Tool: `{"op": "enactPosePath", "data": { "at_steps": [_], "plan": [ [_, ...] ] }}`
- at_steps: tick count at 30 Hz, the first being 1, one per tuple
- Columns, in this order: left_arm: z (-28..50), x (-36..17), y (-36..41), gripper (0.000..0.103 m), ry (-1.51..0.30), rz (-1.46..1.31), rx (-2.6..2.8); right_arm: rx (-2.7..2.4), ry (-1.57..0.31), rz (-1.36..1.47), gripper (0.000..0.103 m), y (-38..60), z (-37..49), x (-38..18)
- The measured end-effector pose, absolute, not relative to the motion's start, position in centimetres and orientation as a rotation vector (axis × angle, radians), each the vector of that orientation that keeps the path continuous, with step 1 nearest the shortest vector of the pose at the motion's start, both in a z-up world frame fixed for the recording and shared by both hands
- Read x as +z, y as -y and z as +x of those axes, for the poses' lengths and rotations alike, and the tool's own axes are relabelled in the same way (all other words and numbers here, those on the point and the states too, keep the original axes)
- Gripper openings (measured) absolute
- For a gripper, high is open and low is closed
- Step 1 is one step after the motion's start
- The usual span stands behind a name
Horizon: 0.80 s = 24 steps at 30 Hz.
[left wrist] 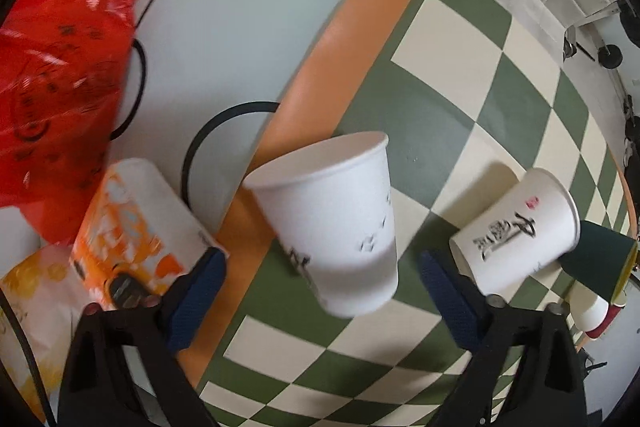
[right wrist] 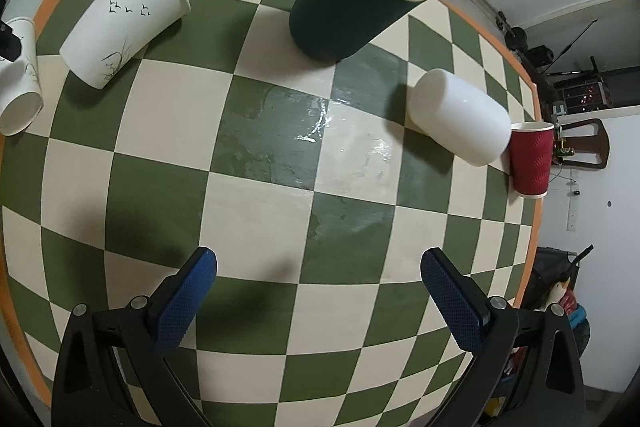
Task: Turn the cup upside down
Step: 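Reach the left gripper to the bird-print white paper cup and close on it, then lift the bird-print cup with the left gripper toward the right gripper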
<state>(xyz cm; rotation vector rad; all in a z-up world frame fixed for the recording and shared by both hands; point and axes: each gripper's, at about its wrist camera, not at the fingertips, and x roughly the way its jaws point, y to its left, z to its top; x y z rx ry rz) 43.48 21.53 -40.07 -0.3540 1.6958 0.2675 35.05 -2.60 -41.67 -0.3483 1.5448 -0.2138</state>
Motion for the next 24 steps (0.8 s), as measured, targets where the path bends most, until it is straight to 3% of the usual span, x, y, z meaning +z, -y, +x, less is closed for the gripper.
{"op": "enactPosePath", "data": {
  "at_steps": [4, 5, 6, 7, 24],
  "plan": [
    [43.9, -40.9, -21.1, 0.093, -1.701, -0.335, 0.255, -0.207, -1.562, -0.328, 0.103, 2.4, 35.5, -42.0],
    [43.9, -40.9, -21.0, 0.089, -1.697, -0.324, 0.255, -0.205, -1.564, -0.324, 0.103, 2.2, 35.7, -42.0],
    [43.9, -40.9, -20.9, 0.075, -1.695, -0.315, 0.256, -0.200, -1.569, -0.314, 0.103, 2.2, 35.7, -42.1],
    [43.9, -40.9, -20.7, 0.069, -1.693, -0.308, 0.246, -0.196, -1.573, -0.300, 0.103, 2.2, 35.8, -42.1],
    [36.9, -34.9, -18.9, 0.066, -1.569, -0.117, 0.171, -0.133, -1.630, -0.117, 0.103, 2.2, 35.5, -41.9]
  ]
}}
